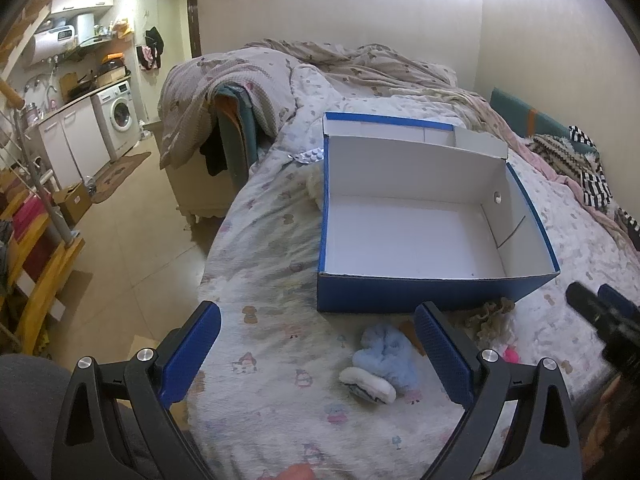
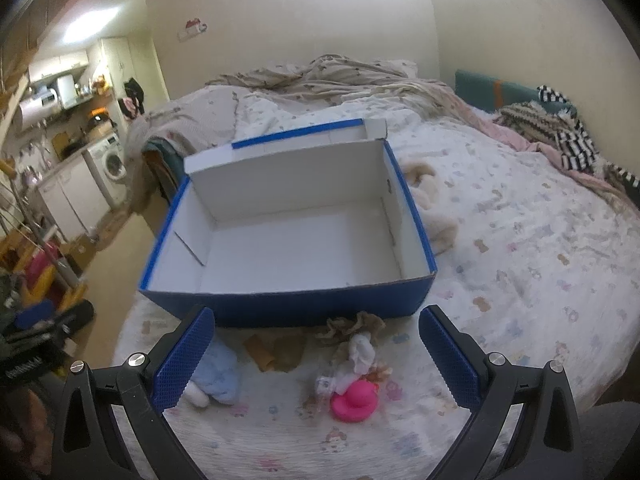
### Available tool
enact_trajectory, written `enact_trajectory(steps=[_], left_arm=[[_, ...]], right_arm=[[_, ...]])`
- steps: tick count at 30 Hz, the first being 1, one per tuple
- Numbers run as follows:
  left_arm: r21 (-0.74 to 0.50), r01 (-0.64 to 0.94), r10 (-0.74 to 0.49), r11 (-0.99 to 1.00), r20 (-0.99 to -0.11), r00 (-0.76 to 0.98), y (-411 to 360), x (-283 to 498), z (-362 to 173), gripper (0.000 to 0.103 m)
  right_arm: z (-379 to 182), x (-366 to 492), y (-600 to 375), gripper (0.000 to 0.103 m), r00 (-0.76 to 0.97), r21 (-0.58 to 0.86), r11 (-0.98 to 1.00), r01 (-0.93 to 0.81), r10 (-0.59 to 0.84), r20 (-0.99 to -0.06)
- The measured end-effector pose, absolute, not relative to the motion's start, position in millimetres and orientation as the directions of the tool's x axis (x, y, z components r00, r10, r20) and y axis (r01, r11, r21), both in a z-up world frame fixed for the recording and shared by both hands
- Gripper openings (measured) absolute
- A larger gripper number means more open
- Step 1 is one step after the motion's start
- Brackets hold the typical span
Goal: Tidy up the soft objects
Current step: 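Grasp the light-blue slipper with the left tool while the right tool grasps the bagged white sock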
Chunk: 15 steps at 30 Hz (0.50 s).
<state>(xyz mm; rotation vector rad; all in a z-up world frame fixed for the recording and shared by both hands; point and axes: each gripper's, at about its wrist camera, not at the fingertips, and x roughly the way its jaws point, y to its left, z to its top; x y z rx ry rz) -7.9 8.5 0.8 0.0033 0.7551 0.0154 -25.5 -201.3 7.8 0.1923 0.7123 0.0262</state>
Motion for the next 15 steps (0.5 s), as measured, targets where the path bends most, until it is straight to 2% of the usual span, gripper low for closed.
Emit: enact_trajectory(steps=[5,15], left_arm=[[0.026,-0.011,0.026,1.000,-0.705,0.708,19.7,-9.3,5.3,0.097],[0.035,-0.098,0.084,0.995,-0.821,0.565,48.9,22.7,-6.8,0.097]], right_arm=[[17.4,-23.5,-213.6,0.103,0.729,0.251,0.968,0.006,0.167,-0.663],[6.2,5.2,-233.9,0.103,0.575,0.281,0.959,-0.020,0.241,-0.782]])
